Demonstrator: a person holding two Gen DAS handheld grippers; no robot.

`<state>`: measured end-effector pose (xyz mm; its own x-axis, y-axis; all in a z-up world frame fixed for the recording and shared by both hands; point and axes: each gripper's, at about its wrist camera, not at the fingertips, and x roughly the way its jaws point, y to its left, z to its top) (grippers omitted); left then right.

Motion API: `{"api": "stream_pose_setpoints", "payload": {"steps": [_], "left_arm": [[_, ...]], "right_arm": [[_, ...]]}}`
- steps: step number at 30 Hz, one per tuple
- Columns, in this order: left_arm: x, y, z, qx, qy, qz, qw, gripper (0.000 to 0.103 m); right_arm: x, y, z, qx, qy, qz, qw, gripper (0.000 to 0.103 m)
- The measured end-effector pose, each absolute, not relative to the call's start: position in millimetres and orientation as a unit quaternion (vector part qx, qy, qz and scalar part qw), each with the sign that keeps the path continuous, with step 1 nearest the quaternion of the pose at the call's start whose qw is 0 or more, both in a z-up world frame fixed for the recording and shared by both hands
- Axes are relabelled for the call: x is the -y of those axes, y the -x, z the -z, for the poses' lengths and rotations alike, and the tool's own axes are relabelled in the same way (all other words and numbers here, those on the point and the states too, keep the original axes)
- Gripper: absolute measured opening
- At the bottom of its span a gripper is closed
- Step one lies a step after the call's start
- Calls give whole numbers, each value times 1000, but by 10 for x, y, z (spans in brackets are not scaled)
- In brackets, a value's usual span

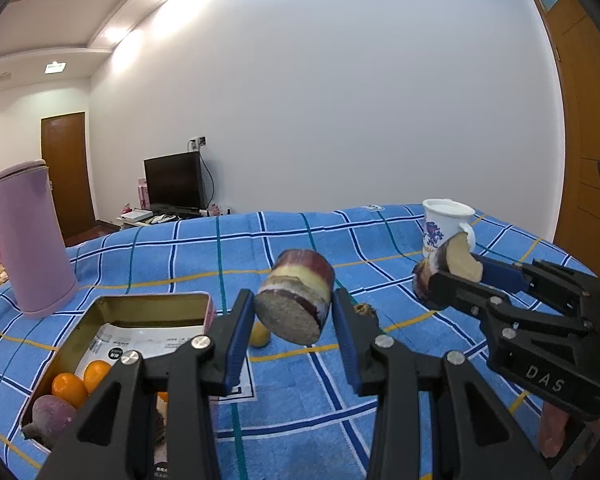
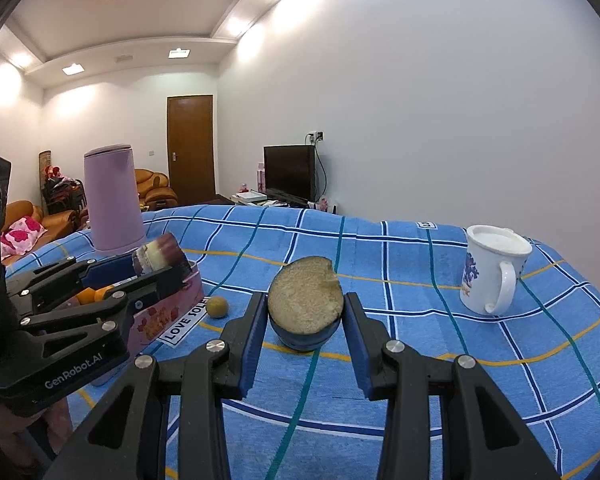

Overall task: Organize fruits
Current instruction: 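Lift and carry the purple and white root pieces toward the tin box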

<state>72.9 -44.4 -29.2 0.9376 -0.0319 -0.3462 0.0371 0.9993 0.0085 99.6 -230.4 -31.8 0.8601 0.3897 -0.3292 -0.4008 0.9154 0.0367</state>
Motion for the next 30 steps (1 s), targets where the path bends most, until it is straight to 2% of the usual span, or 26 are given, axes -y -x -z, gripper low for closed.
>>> {"api": "stream_pose_setpoints", "payload": {"steps": [30], "left_arm": [[-44, -507, 281, -170, -3, -28, 985, 41]], "right_arm": [[1812, -939, 319, -168, 30, -248, 953, 40]]}}
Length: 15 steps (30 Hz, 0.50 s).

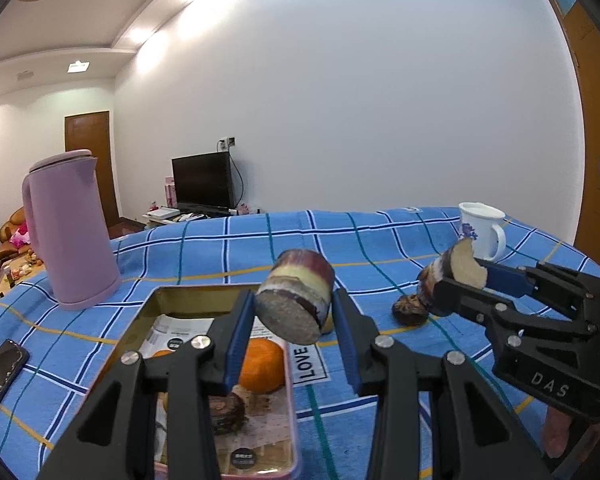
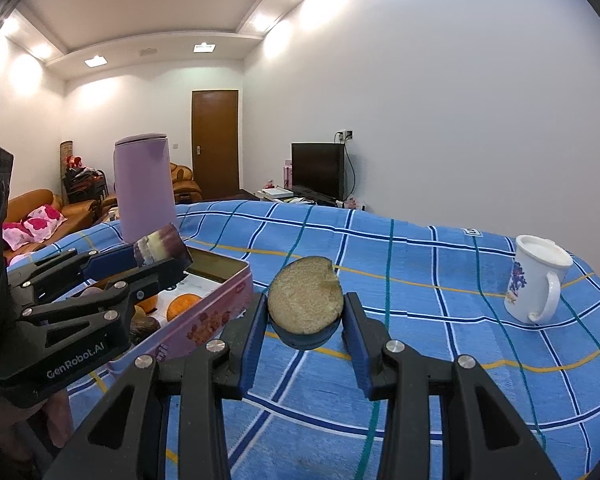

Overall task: Organize fruits
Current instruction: 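Lift and carry the purple and white root pieces toward the tin box, then lower the root pieces into the tin box and open both tools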

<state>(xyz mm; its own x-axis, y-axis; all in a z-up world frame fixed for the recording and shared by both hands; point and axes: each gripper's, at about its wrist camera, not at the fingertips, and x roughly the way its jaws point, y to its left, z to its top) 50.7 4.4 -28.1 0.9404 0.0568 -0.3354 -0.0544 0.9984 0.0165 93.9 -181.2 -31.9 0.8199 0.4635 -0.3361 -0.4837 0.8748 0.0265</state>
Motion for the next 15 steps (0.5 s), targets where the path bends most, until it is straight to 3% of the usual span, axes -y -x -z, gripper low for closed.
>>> {"api": "stream_pose_setpoints", "payload": {"steps": [15], "left_arm": [[-255, -469, 295, -172, -3, -48, 984, 41]], "right_arm": [[1526, -938, 317, -173, 47, -271, 946, 40]]}}
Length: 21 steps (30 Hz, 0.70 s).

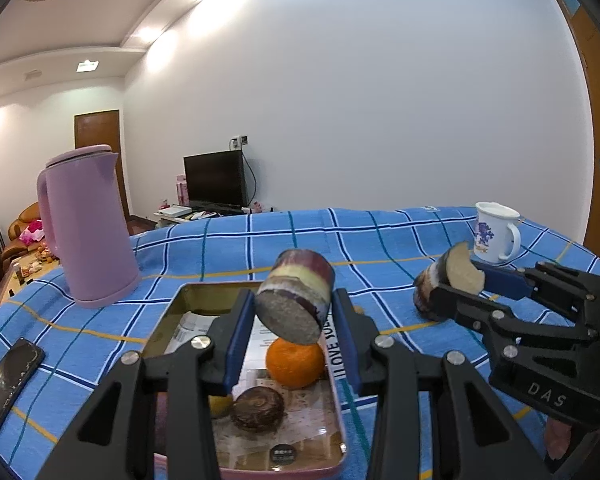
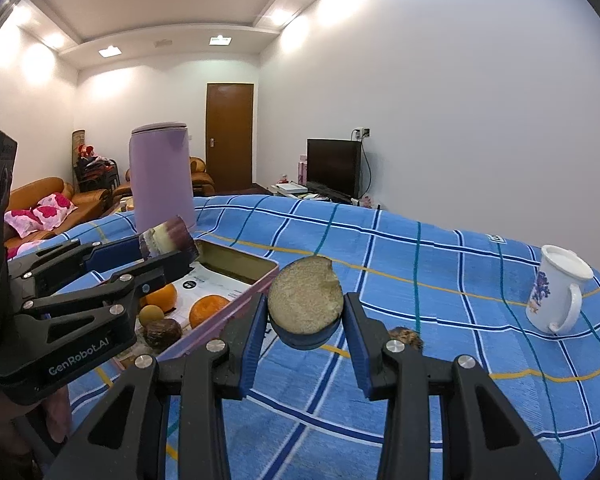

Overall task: Organize fruits
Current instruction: 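Lower the root pieces into the tin box and open both tools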

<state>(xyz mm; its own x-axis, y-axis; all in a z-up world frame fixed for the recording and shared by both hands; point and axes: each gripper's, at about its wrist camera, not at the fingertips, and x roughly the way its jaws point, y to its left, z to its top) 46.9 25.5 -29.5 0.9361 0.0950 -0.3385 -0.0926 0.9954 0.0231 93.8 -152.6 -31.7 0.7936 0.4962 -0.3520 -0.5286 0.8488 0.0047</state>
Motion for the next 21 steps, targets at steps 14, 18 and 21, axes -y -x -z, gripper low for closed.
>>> {"api": "stream_pose_setpoints", "payload": {"steps": [14, 18, 21], "left_arm": [[-500, -425, 303, -175, 2, -67, 982, 41], [-560, -412, 304, -176, 4, -74, 982, 41], [-589, -395, 305, -176, 3, -78, 981, 41]], "right_arm": [[1247, -883, 295, -173, 64, -294, 938, 40], [1193, -871, 289, -173, 65, -299, 936, 40], [1155, -863, 282, -172, 67, -302, 935, 40]]}}
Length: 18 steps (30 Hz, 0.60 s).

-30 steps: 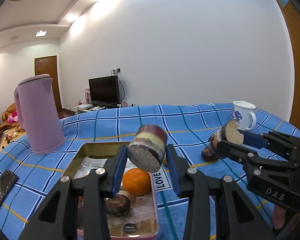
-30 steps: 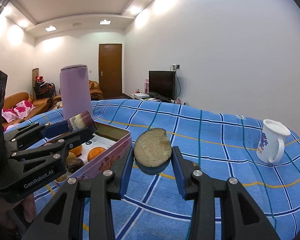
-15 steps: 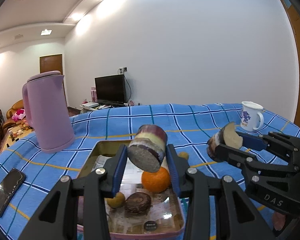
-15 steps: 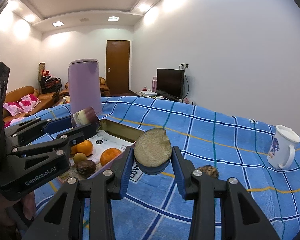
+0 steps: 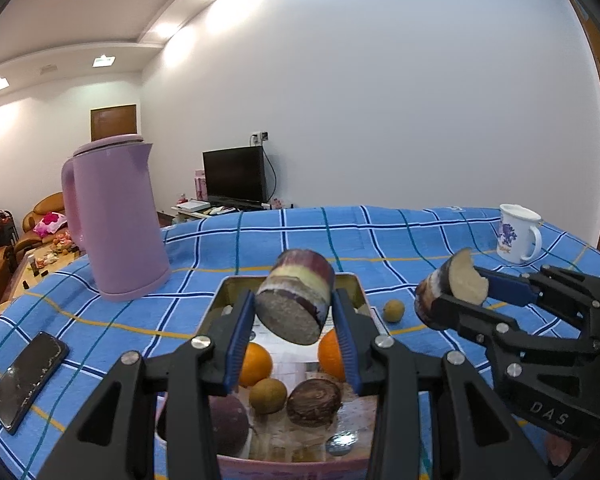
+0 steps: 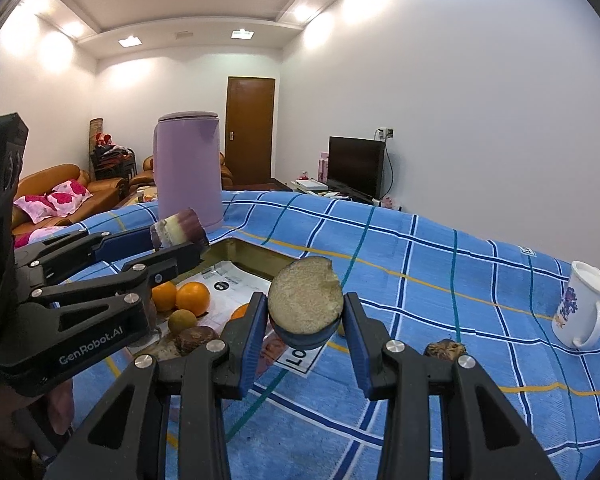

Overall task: Organize fruits
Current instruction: 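Lower the root pieces into the tin box and open both tools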

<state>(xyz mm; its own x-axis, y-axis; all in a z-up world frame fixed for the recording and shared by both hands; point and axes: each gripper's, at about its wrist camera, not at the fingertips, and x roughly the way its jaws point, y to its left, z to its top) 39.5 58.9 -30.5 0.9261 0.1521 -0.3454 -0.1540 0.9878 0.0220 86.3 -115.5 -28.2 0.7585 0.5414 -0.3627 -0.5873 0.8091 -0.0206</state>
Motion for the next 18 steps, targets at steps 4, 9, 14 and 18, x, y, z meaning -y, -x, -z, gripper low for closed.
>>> {"api": "stream_pose_setpoints", "payload": {"steps": [4, 9, 14, 18], "left_arm": [[-644, -381, 309, -177, 3, -85, 981, 41], [-731, -371, 314, -179, 6, -95, 979, 41], [-837, -372, 325, -186, 12, -108, 977, 41], [-894, -369, 332, -188, 14, -114, 975, 41]], "right_arm": [[1089, -861, 279, -173, 68, -307, 933, 40], [983, -831, 278, -172, 74, -317, 930, 40], [888, -832, 271, -173, 78, -327, 926, 40], [830, -831, 272, -174, 81, -332, 924, 40]]}}
